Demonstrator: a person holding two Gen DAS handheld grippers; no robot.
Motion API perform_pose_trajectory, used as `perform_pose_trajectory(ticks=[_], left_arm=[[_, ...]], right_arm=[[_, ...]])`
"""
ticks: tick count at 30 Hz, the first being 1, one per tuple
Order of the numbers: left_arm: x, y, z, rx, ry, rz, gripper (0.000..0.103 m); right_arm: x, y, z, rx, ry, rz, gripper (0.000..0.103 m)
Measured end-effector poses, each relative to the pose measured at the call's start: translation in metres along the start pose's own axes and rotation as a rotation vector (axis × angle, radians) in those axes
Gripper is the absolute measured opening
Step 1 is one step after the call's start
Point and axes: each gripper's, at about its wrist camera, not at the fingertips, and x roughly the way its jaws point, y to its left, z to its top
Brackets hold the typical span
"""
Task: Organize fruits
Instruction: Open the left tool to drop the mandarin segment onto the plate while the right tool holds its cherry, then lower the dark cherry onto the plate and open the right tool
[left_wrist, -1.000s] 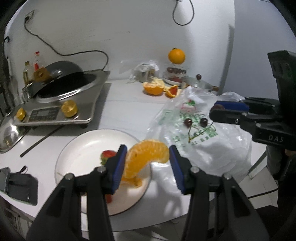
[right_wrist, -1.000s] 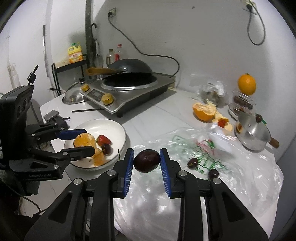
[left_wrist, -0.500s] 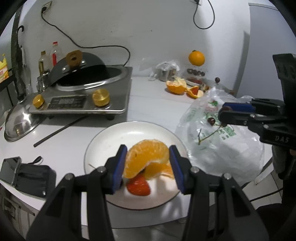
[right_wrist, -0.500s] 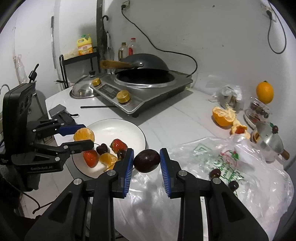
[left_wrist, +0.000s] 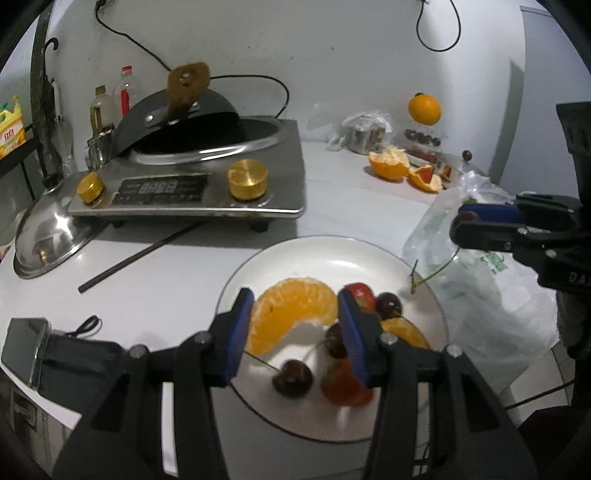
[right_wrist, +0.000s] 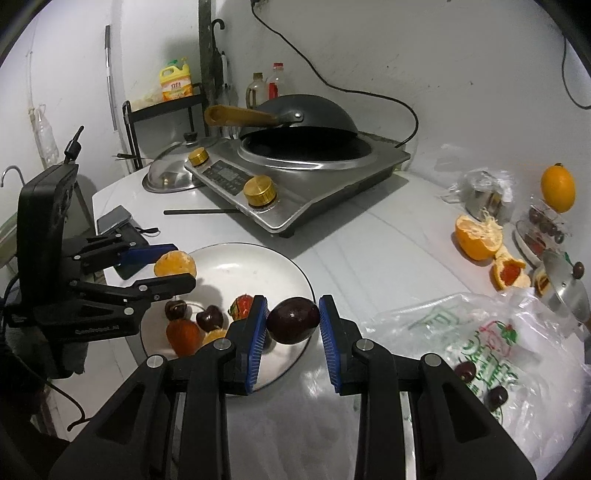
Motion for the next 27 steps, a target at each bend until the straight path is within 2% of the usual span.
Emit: perform_pose_trajectory(ticks=[15,21,24,25,26,27], left_arm=[[0.041,0.012,0.009,0.01,0.052,0.007,0.049],[0.047,0.01,0.005,0.011,0.08,0.016,0.051],[0.042,0.012,0.004,-0.001,0.065,0.011,0.052],[0.039,0.013,0.005,-0.003,0.057,0.01,0.056],[0.036,0.013,0.005,-0.006,0.048,0.007,0.068],[0.033,0.014,0.005,-0.011,0.037,0.005,0.073]], right_arm=[[0.032,-0.011,0.009,0.012,0.023,0.022,0.031],[0.034,-0.011,0.009,0.012,0.029,0.016,0.031],[0.035,-0.011,0.009,0.011,0.029,0.016,0.031],[0.035,-0.01,0.009,0.01,0.029,0.015,0.031],[0.035,-0.009,0.01,0.008,0.029,0.014,0.031],[0.035,-0.008,0.01,0.005,0.027,0.013,0.031]])
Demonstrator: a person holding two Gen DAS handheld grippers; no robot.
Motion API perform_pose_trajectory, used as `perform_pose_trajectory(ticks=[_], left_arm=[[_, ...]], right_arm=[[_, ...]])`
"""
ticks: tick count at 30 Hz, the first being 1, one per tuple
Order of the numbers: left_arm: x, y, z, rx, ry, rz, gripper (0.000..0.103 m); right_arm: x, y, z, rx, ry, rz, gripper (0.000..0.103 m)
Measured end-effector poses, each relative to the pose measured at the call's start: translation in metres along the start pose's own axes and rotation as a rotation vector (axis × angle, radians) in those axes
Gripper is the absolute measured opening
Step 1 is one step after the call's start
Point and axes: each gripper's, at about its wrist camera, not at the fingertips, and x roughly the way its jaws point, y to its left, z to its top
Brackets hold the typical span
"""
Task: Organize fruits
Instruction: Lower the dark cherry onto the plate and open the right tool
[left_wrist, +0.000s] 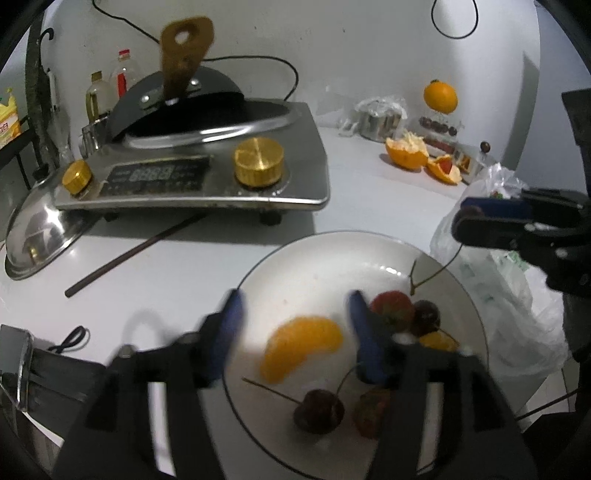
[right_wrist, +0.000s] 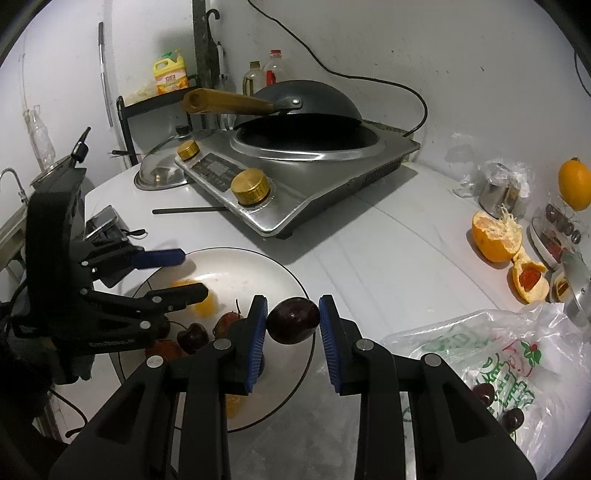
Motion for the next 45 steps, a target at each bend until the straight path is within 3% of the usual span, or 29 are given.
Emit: perform_pose_trajectory(ticks=[1,19,35,45], left_arm=[[-0.002,0.001,0.0,-0.003,-0.007,-0.001,0.077],[-0.039,0.026,-0.016,-0.053,-0.056,0.029,0.077],[-0.043,0.039,-0.024,-0.092,-0.072,0.011,0.077],[-0.05,0.039,-0.029,-0.106,-0.084,-0.004,0.077]], right_arm=[[-0.001,0.002,0.0,-0.002,-0.001,-0.001,0.031],[0.025,0.029,0.023,-0.035,-0.006,0.037,0.031],[0.079,0.052,0.026,-0.015,0.068,0.01,0.031],[0.082,0.058,0.018,-0.002,0.105,-0.006,0.031]])
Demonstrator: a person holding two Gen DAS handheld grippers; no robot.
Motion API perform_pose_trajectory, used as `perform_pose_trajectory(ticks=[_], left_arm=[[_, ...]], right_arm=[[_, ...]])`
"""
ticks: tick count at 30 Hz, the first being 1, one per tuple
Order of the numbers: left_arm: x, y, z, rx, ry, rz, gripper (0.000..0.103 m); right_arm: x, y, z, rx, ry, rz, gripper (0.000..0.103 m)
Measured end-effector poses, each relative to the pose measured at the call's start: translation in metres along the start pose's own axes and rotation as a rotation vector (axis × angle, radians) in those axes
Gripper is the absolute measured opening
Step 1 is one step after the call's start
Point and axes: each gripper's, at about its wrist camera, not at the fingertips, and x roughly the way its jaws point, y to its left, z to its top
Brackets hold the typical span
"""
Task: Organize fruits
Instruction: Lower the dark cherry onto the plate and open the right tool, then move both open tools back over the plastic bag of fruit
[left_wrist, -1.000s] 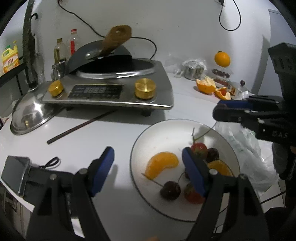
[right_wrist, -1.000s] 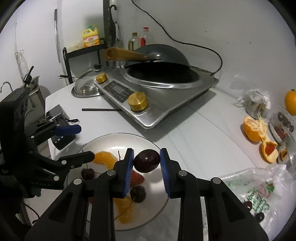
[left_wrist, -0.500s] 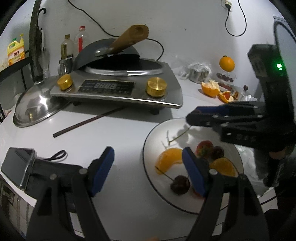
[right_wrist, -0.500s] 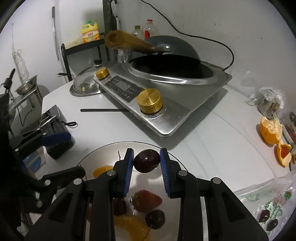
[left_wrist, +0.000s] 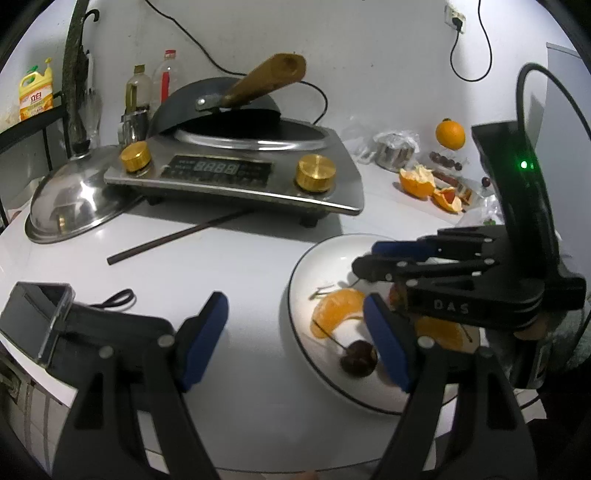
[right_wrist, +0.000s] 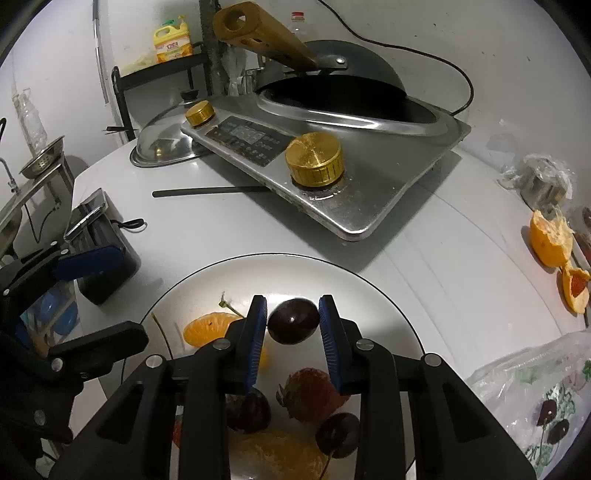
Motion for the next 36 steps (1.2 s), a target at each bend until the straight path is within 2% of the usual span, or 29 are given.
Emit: perform_pose_trajectory(ticks=[4,17,36], left_arm=[[-0.005,-0.003,-0.001,0.003,-0.006,-0.002,0.077],[-0.025,-0.024,0.002,0.03,-0.031,-0.007,0.077],[-0.041,-0.084,0.012,0.083,-0.06,-0.019,0.077]], right_arm=[[-0.005,-0.003,-0.001,0.021,-0.003,0.001,0.047],[-0.049,-0.013,-0.012,0.047,-0.054,-0.023,0.048],[-0.124,-0.046,-0.046,0.103,-0.148,-0.05,0.048]])
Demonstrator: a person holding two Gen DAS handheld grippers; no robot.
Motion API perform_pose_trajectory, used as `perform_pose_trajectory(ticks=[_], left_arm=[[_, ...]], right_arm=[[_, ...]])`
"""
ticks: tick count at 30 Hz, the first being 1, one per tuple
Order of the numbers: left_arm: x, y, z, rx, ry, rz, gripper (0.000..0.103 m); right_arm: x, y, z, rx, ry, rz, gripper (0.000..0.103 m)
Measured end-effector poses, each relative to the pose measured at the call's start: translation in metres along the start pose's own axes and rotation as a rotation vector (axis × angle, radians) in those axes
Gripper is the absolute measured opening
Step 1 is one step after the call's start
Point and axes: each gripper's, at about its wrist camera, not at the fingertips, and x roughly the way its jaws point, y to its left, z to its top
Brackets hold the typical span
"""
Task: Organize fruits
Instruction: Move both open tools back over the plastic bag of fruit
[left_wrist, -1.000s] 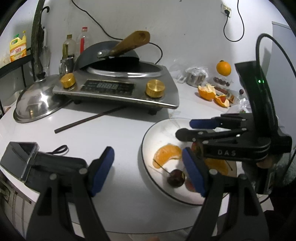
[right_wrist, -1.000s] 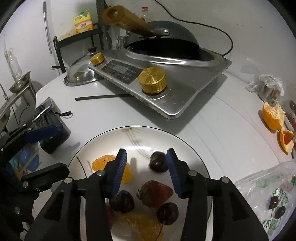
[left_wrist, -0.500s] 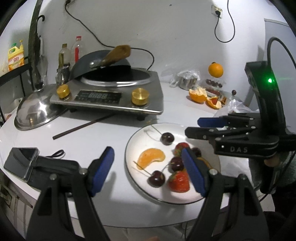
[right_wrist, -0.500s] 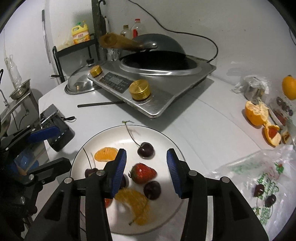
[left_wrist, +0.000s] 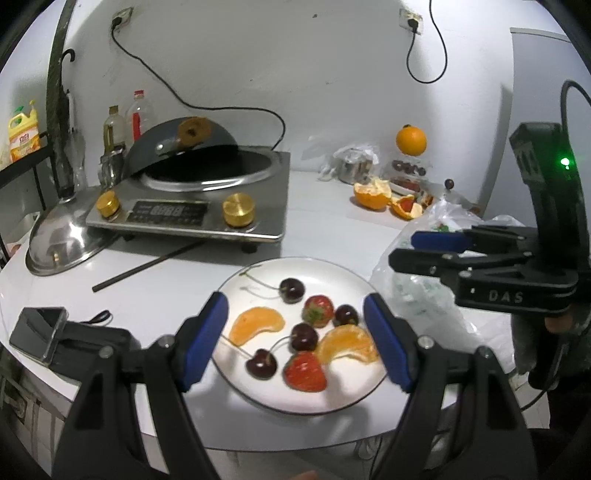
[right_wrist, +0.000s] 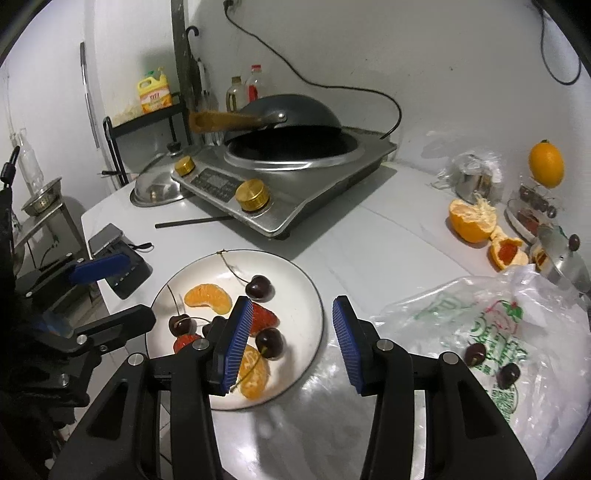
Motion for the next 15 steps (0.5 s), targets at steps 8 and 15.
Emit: perform_pose_trajectory(ticks=[8,15], left_arm=[[0.0,-0.03,0.006,0.034,-0.006,-0.006,0.077],[0.001,-0.061,0.011,0.067,-0.008,-0.018,0.077]], right_arm=[[-0.025,-0.02,-0.011,0.02,-0.031,-0.001,0.048],[-0.045,-0.042,-0.023,0.048,-0.057,0.001,0.048]])
